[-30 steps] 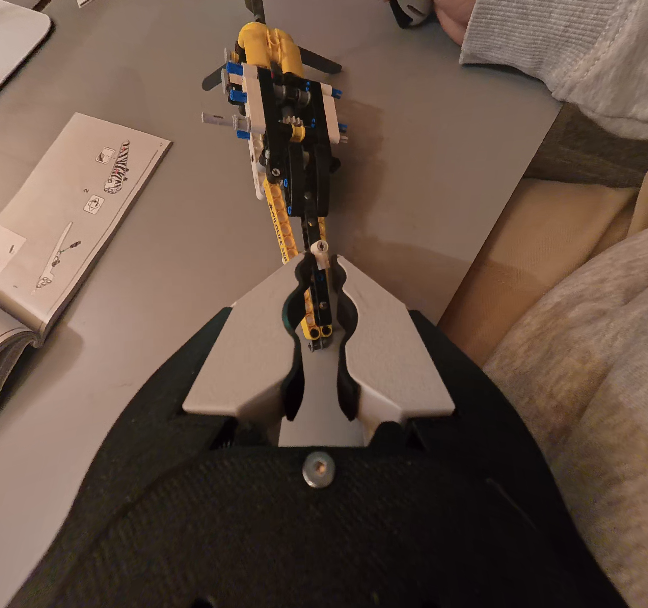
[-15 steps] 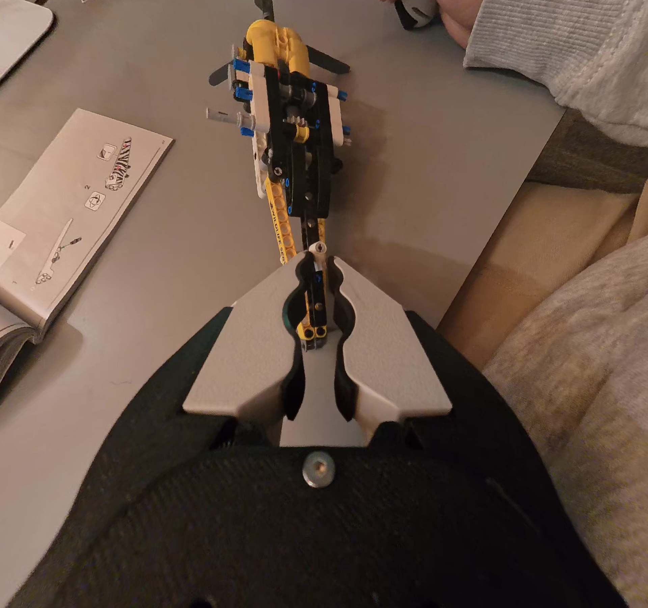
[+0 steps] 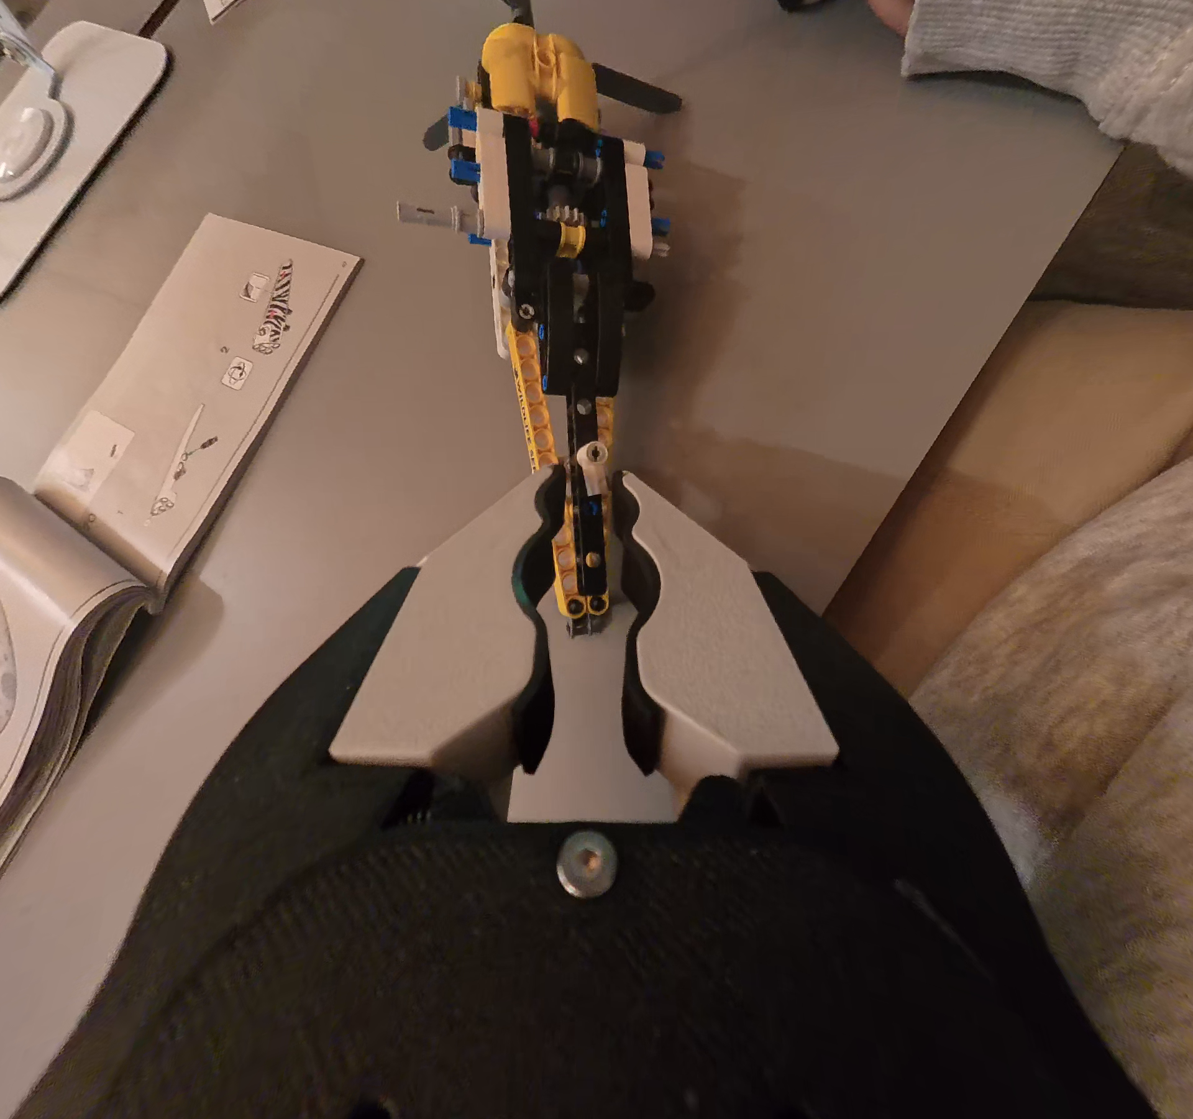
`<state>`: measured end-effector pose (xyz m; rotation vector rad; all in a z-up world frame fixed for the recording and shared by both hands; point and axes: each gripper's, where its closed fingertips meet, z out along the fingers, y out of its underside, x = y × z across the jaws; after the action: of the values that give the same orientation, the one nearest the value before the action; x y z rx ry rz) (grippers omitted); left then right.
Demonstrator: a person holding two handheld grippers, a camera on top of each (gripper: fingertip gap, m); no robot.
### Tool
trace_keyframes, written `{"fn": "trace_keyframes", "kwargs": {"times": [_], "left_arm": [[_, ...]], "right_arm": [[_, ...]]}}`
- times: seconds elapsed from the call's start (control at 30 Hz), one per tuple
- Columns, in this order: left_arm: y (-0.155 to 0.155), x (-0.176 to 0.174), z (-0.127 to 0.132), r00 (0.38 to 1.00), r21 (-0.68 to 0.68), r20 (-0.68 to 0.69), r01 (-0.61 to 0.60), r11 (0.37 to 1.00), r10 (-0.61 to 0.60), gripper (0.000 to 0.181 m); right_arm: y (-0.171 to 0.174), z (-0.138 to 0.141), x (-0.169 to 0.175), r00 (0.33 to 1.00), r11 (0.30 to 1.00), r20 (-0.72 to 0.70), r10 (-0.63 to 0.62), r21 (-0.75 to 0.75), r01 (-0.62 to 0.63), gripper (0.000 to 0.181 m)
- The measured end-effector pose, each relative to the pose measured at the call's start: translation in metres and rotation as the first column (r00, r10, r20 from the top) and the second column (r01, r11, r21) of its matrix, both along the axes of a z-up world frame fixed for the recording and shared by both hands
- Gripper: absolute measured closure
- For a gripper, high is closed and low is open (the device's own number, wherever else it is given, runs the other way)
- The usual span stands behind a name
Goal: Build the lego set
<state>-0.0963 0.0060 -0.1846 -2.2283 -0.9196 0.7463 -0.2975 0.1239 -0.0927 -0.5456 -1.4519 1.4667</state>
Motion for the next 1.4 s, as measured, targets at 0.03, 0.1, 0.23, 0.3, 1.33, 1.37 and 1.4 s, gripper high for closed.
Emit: {"fn": "trace_keyframes", "kwargs": {"times": [0.03,0.1,0.23,0.3,1.33,1.37,1.4], "left_arm": [[-0.0003,0.0004,-0.0001,1.000,-0.002,0.004,0.000,1.000,0.000,0.170],[-0.0011,0.0008,-0.0001,1.000,-0.005,0.010,-0.001,1.000,0.001,0.167],[-0.0020,0.0018,0.0015,1.000,0.002,0.015,0.007,1.000,-0.007,0.162],[-0.0002,0.0034,0.0014,0.999,0.029,0.033,0.015,0.999,-0.016,0.161],[-0.0003,0.0034,-0.0059,0.997,0.058,0.075,0.005,0.998,-0.010,0.176],[-0.0002,0.0035,-0.0059,0.997,0.059,0.078,0.005,0.998,-0.009,0.176],[-0.0001,0.0036,-0.0060,0.997,0.059,0.079,0.005,0.998,-0.010,0.176]], "right_arm": [[0.0000,0.0000,-0.0001,1.000,1.000,0.000,0.000,0.000,0.000,0.170],[-0.0001,0.0000,-0.0001,1.000,1.000,0.000,0.000,0.001,0.000,0.170],[-0.0002,-0.0001,0.0001,1.000,1.000,-0.001,0.000,0.002,0.000,0.170],[-0.0004,-0.0002,0.0001,1.000,1.000,-0.001,0.000,0.004,0.000,0.170],[-0.0003,-0.0001,-0.0001,1.000,1.000,-0.003,0.001,0.009,-0.001,0.170],[-0.0003,-0.0001,-0.0001,1.000,1.000,-0.003,0.001,0.009,-0.001,0.170],[-0.0002,-0.0001,-0.0001,1.000,1.000,-0.003,0.001,0.009,-0.001,0.170]]}}
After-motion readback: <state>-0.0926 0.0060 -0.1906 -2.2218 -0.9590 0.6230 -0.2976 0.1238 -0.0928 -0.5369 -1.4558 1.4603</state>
